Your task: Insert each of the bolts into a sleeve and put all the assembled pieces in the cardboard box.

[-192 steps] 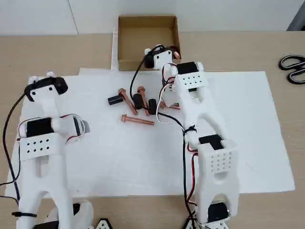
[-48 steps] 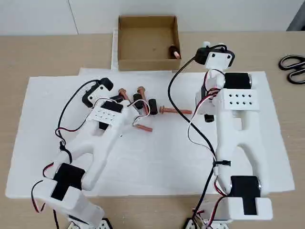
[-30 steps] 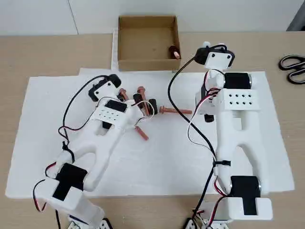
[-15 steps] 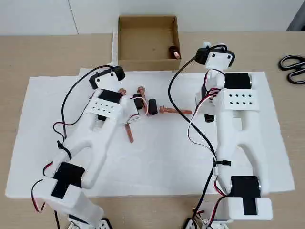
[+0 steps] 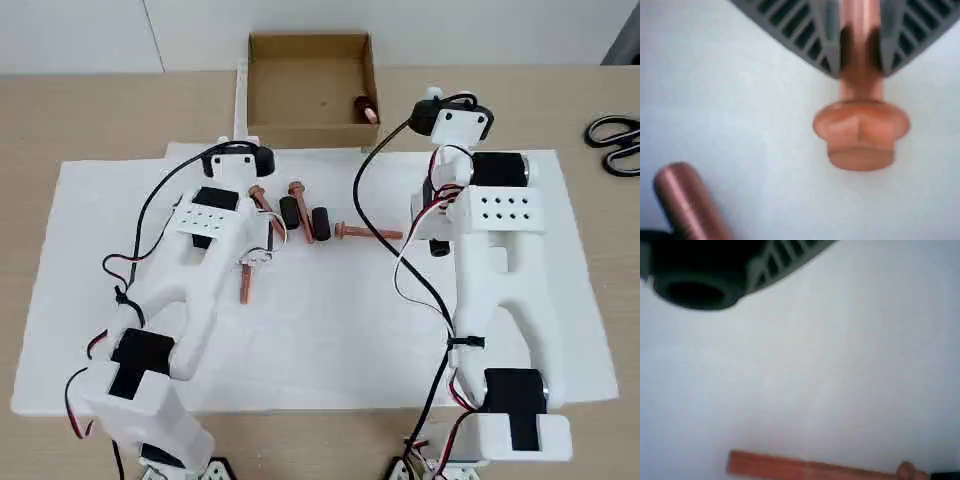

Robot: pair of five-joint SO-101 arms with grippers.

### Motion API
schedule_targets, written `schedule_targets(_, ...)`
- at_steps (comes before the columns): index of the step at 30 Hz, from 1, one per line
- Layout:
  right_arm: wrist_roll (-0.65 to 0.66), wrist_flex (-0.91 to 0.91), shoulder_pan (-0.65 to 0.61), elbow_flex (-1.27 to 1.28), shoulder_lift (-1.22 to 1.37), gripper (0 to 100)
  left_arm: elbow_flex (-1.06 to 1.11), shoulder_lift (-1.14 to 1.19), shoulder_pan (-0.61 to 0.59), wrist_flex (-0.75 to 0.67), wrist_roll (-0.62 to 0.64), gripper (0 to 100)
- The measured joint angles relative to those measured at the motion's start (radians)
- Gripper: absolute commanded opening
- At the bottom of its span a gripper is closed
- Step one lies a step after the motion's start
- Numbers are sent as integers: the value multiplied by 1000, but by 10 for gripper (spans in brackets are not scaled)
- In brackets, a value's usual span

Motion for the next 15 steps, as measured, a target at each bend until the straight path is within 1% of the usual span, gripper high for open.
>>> schedule_targets(2,0,0,-2,0,0,9,0,0,-5,2,-6,14)
schedule_targets(7,0,0,2,0,0,9,-6,2,-5,9,-6,109)
schedule_targets(15,0,0,0,0,0,9,-6,9,-11,-3,-15,117)
